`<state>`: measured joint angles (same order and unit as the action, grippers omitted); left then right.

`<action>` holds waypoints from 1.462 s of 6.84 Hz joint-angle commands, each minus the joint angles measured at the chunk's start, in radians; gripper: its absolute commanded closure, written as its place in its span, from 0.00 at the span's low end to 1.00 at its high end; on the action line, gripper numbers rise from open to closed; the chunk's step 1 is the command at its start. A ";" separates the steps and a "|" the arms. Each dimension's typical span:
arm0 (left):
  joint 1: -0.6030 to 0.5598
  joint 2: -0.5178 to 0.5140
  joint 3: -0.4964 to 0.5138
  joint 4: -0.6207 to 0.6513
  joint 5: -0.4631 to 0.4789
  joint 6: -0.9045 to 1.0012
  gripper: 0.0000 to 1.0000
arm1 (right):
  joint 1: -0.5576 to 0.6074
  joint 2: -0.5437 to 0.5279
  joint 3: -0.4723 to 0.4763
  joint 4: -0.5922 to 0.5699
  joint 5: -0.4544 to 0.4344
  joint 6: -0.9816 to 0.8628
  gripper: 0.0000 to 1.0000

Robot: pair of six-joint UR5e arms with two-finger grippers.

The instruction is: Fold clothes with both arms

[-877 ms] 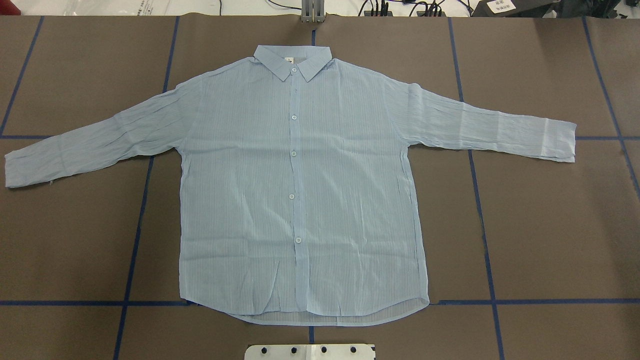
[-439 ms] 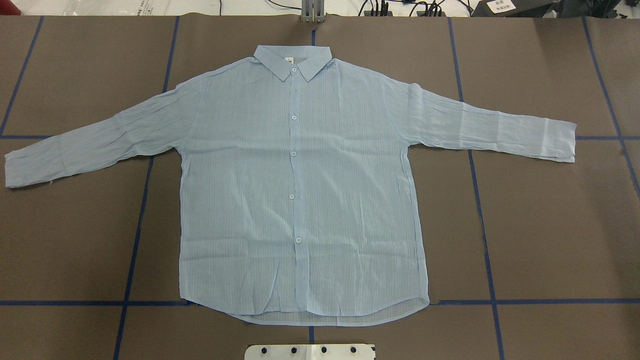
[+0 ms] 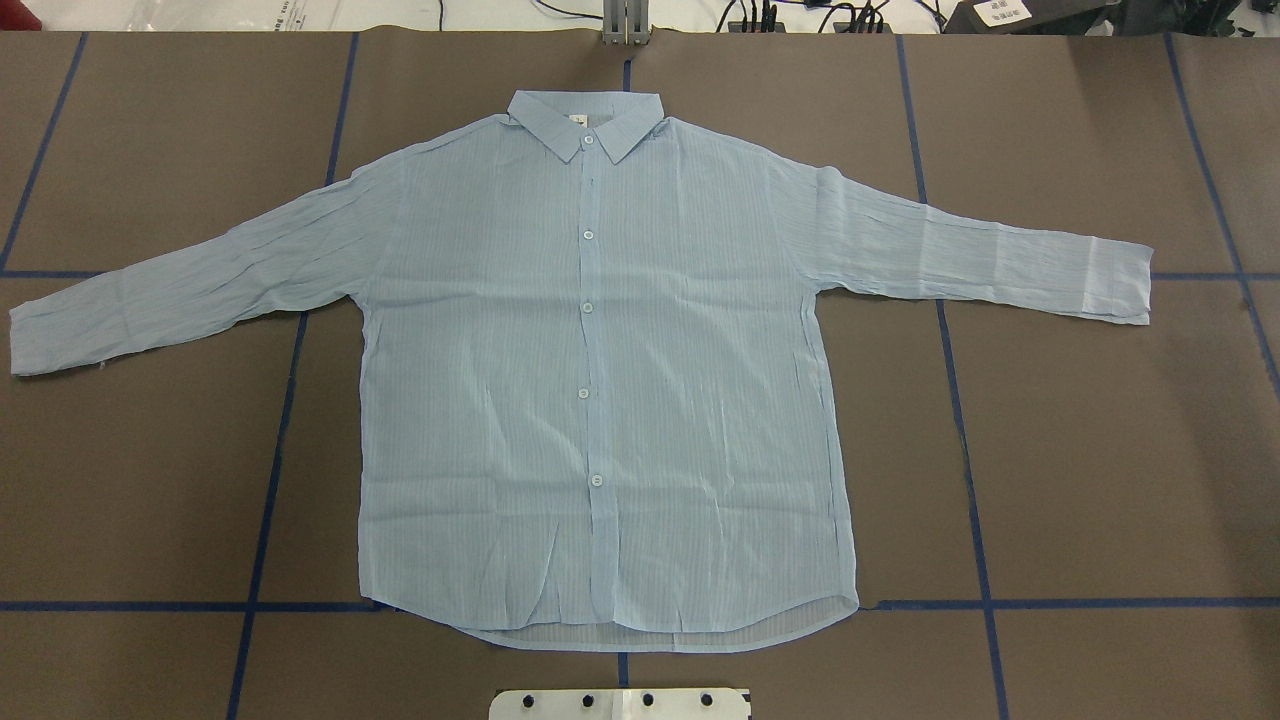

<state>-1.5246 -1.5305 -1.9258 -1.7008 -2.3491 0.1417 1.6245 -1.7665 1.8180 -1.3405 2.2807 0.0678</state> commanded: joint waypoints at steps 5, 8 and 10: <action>-0.002 -0.065 0.059 -0.188 0.024 -0.001 0.00 | -0.251 0.211 -0.245 0.402 -0.003 0.314 0.00; -0.002 -0.062 0.054 -0.191 0.024 0.001 0.00 | -0.467 0.318 -0.571 0.850 -0.206 0.645 0.05; -0.002 -0.060 0.068 -0.224 0.025 -0.001 0.00 | -0.479 0.320 -0.643 0.903 -0.210 0.641 0.18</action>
<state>-1.5263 -1.5918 -1.8639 -1.9074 -2.3245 0.1422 1.1573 -1.4514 1.2251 -0.4751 2.0791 0.7042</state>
